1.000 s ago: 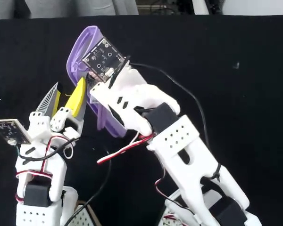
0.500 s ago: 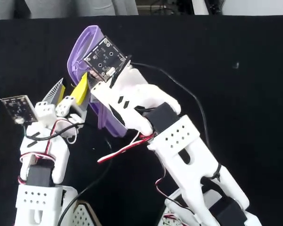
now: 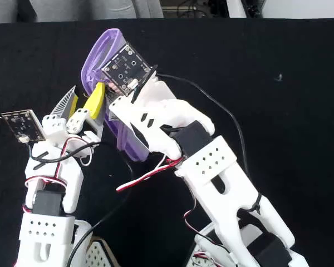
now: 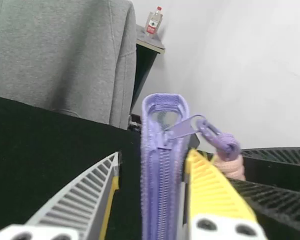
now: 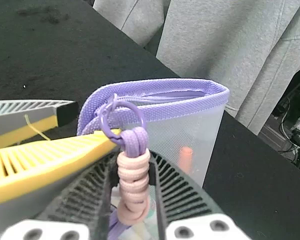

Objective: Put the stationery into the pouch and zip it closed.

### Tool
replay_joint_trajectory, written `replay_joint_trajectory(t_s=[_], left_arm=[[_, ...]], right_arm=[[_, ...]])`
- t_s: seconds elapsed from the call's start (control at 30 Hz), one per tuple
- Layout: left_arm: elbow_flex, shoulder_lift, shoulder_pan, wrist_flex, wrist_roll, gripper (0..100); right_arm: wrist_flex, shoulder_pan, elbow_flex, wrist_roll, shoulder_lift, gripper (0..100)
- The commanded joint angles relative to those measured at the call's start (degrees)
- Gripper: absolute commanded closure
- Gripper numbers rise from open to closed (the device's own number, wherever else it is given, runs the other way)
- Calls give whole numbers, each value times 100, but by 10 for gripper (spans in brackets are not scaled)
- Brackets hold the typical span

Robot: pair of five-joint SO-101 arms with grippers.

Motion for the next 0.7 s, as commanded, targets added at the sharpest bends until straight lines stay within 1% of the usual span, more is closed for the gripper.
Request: replay_joint_trajectory(t_s=[0.0, 0.1, 0.23, 0.4, 0.53, 0.67], left_arm=[[-295, 0, 180, -167, -176, 877], [-312, 0, 303, -167, -554, 910], [-312, -9, 400, -167, -862, 972], [-312, -18, 418, -132, -914, 972], [-321, -18, 418, -132, -958, 972], [-391, -18, 567, -70, -1495, 972]], right_arm=[[9, 44, -31, 53, -224, 987], [18, 44, -31, 53, -224, 987], [26, 44, -4, 53, -338, 987], [26, 70, 4, 62, -602, 987], [26, 316, -31, 62, -725, 987], [35, 510, -92, 62, -936, 987]])
